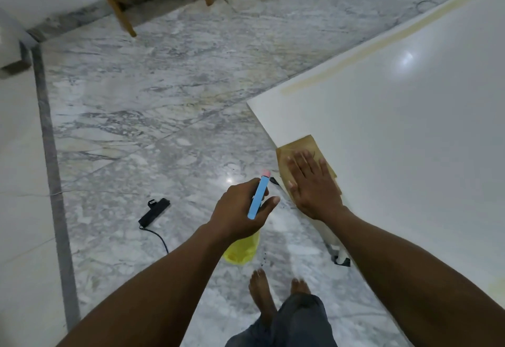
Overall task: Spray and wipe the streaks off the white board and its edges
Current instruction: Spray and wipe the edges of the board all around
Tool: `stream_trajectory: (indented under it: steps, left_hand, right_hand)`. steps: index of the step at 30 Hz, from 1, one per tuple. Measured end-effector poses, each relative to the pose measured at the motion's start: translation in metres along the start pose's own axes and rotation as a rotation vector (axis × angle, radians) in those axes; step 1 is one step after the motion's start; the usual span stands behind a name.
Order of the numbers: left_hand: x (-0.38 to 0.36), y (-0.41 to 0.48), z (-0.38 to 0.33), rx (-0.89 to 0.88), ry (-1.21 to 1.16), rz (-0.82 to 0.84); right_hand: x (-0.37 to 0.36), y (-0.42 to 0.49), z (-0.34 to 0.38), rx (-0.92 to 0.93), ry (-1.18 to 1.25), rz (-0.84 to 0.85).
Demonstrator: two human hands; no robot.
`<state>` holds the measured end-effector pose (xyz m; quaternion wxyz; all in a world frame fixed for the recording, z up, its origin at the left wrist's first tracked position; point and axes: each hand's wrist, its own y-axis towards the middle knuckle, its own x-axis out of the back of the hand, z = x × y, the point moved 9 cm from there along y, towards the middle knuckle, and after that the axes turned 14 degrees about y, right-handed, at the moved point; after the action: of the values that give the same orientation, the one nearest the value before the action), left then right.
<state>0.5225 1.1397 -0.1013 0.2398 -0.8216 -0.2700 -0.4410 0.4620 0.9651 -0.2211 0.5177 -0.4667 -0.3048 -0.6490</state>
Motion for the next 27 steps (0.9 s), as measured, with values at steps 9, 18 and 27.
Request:
stream_trajectory:
  steps: [9, 18, 27]
  left_hand:
    - [-0.019, -0.024, -0.042, -0.017, 0.012, -0.017]
    - [-0.056, -0.083, -0.088, 0.063, 0.015, -0.058]
    - [-0.113, -0.154, -0.151, 0.104, 0.012, -0.081]
  right_hand:
    - [0.001, -0.067, -0.011, 0.01, 0.01, 0.008]
    - [0.002, -0.156, -0.029, 0.064, 0.046, 0.001]
    - [0.009, -0.274, -0.056, 0.087, 0.038, 0.002]
